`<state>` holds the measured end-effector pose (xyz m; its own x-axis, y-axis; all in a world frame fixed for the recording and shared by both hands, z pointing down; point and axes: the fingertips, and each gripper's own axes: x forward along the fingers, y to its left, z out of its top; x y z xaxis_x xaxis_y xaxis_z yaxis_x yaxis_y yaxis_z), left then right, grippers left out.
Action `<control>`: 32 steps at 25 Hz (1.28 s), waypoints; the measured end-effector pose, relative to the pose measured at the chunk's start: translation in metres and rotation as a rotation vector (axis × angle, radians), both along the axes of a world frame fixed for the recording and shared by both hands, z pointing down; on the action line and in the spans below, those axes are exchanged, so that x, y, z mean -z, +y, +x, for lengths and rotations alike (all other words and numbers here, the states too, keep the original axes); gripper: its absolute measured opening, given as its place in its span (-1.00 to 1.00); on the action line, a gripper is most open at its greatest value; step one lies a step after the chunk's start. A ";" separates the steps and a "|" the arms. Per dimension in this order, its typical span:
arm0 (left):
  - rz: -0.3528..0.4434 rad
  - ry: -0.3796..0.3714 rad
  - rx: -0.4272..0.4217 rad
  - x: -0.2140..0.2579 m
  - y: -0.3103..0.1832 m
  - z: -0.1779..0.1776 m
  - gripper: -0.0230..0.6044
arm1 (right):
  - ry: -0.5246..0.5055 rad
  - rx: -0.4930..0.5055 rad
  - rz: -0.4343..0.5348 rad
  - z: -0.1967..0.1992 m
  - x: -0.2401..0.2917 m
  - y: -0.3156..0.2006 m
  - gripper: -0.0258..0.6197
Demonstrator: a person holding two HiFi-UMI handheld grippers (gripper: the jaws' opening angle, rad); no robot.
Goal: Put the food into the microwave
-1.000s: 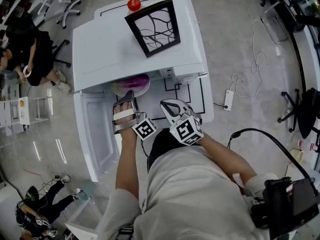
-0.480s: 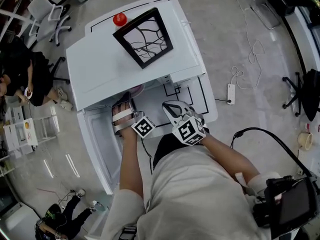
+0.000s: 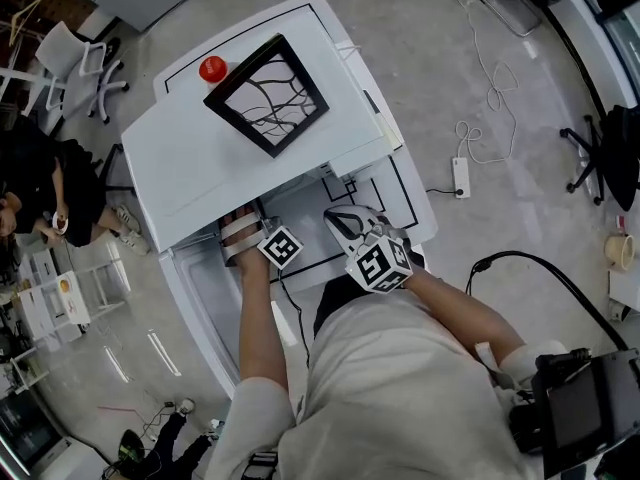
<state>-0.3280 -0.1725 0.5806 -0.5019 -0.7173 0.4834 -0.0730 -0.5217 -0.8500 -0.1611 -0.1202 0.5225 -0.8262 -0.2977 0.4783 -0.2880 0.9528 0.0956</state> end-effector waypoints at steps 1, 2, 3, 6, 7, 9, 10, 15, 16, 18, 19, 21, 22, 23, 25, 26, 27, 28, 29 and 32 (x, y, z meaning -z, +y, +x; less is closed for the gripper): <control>-0.011 -0.006 -0.002 -0.001 -0.002 -0.001 -0.79 | 0.001 -0.002 0.002 0.000 0.001 -0.001 -0.89; -0.019 -0.012 -0.005 -0.002 -0.003 -0.003 -0.80 | 0.003 -0.003 0.004 0.000 0.001 -0.001 -0.89; -0.022 -0.013 -0.007 -0.002 -0.005 -0.003 -0.80 | 0.004 -0.002 0.005 0.000 0.002 -0.002 -0.89; -0.026 0.013 -0.017 -0.004 -0.008 -0.002 -0.80 | 0.007 0.004 0.010 0.000 0.003 -0.002 -0.89; -0.035 0.012 -0.023 -0.004 -0.008 -0.002 -0.80 | 0.008 0.006 0.009 0.000 0.004 -0.002 -0.89; -0.058 -0.008 -0.033 -0.001 -0.010 -0.007 -0.81 | 0.008 0.008 0.001 -0.001 0.004 -0.001 -0.89; -0.070 -0.001 -0.035 0.000 -0.012 -0.008 -0.81 | 0.007 0.009 -0.004 -0.001 0.004 -0.001 -0.89; -0.152 0.154 -0.034 -0.011 -0.011 -0.004 -0.80 | 0.002 0.026 -0.019 -0.005 0.005 0.001 -0.89; -0.159 0.170 -0.030 -0.011 -0.011 -0.005 -0.79 | 0.001 0.033 -0.021 -0.006 0.006 0.002 -0.89; -0.164 0.222 -0.024 -0.010 -0.010 -0.004 -0.78 | -0.001 0.046 -0.024 -0.008 0.008 0.004 -0.89; -0.164 0.258 -0.025 -0.010 -0.010 -0.002 -0.77 | -0.001 0.050 -0.025 -0.008 0.008 0.004 -0.89; -0.168 0.323 -0.035 -0.009 -0.008 0.004 -0.71 | 0.000 0.056 -0.028 -0.008 0.008 0.005 -0.89; -0.175 0.345 -0.041 -0.009 -0.006 0.007 -0.68 | 0.002 0.056 -0.030 -0.007 0.008 0.006 -0.89; -0.183 0.370 -0.045 -0.008 -0.004 0.010 -0.64 | 0.003 0.056 -0.033 -0.006 0.008 0.006 -0.89; -0.196 0.450 -0.037 -0.008 -0.001 0.016 -0.63 | 0.005 0.059 -0.043 -0.004 0.008 0.007 -0.89; -0.201 0.500 -0.021 -0.008 0.000 0.018 -0.65 | 0.004 0.061 -0.049 -0.004 0.008 0.007 -0.89; -0.206 0.550 -0.001 -0.008 0.000 0.019 -0.65 | 0.003 0.064 -0.053 -0.003 0.008 0.008 -0.89; -0.209 0.595 0.021 -0.008 0.000 0.019 -0.60 | 0.002 0.066 -0.055 -0.003 0.008 0.009 -0.89; -0.212 0.635 0.041 -0.009 0.000 0.019 -0.57 | 0.000 0.069 -0.056 -0.003 0.009 0.009 -0.89; -0.216 0.685 0.064 -0.007 0.000 0.018 -0.50 | -0.004 0.075 -0.060 -0.002 0.011 0.011 -0.89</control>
